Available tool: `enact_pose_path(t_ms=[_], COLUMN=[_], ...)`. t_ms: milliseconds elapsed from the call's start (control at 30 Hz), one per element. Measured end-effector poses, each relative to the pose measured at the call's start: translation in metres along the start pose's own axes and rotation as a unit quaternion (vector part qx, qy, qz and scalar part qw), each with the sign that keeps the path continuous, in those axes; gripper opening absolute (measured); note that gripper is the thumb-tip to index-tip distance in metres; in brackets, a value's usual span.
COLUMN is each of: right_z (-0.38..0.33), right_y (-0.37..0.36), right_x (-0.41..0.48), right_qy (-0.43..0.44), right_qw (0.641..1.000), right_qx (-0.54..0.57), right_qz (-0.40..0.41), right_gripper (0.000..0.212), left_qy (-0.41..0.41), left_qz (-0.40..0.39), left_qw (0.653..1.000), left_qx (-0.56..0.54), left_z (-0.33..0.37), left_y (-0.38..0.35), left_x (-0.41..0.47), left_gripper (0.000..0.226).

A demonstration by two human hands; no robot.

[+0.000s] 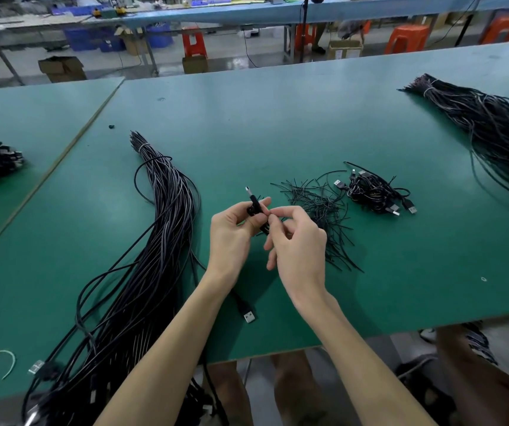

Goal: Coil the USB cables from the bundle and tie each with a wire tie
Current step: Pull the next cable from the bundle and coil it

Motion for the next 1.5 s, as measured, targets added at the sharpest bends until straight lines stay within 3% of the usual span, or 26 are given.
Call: enact_pose_path(t_ms=[267, 500, 733, 900, 1000, 1133, 1300, 1500], right_z=[0.0, -0.004, 0.006, 0.005, 0.003, 0.002, 0.007, 0.008], right_y=[-0.013, -0.03, -0.026, -0.024, -0.022, -0.018, -0.016, -0.016], right_x=[-0.006, -0.018, -0.012, -0.008, -0.005, -0.001, 0.002, 0.005], right_qy=[0.019, 0.019, -0.137, -0.101, -0.081, -0.058, -0.04, -0.034], right_qw=[1.0, 0.999, 0.97, 0.985, 0.991, 0.993, 0.994, 0.992], right_qx=[-0.006, 0.038, 0.201, 0.142, 0.108, 0.099, 0.099, 0.101], right_qz=[0.007, -0.007, -0.027, -0.022, -0.021, -0.034, -0.034, -0.06], right_gripper=[0.016, 0.028, 0.032, 0.042, 0.048, 0.037, 0.02, 0.011], left_qy=[0.037, 0.101, 0.136, 0.177, 0.195, 0.196, 0.193, 0.193], left_qz=[0.009, 0.035, -0.003, -0.029, -0.02, -0.022, -0.019, -0.058], left_qw=[0.999, 0.979, 0.961, 0.956, 0.952, 0.946, 0.951, 0.944], left_qx=[-0.034, -0.173, -0.242, -0.233, -0.234, -0.256, -0.241, -0.261], left_z=[-0.001, 0.003, 0.006, 0.006, 0.006, 0.006, 0.004, 0.005], left_y=[0.003, 0.005, 0.002, -0.001, 0.0, 0.001, 0.001, 0.0], left_x=[-0.001, -0.005, -0.006, -0.007, -0.006, -0.005, -0.004, -0.006], left_gripper=[0.017, 0.02, 0.008, 0.011, 0.027, 0.035, 0.016, 0.023])
Point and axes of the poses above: each hand's wrist, its own x-axis towards the middle knuckle, its own y-axis out of the back of the hand, z = x × y, the point moved 3 cm from there along x, towards the middle knuckle, and after that the axes turned 5 degrees about -y, right-handed, at the moved point
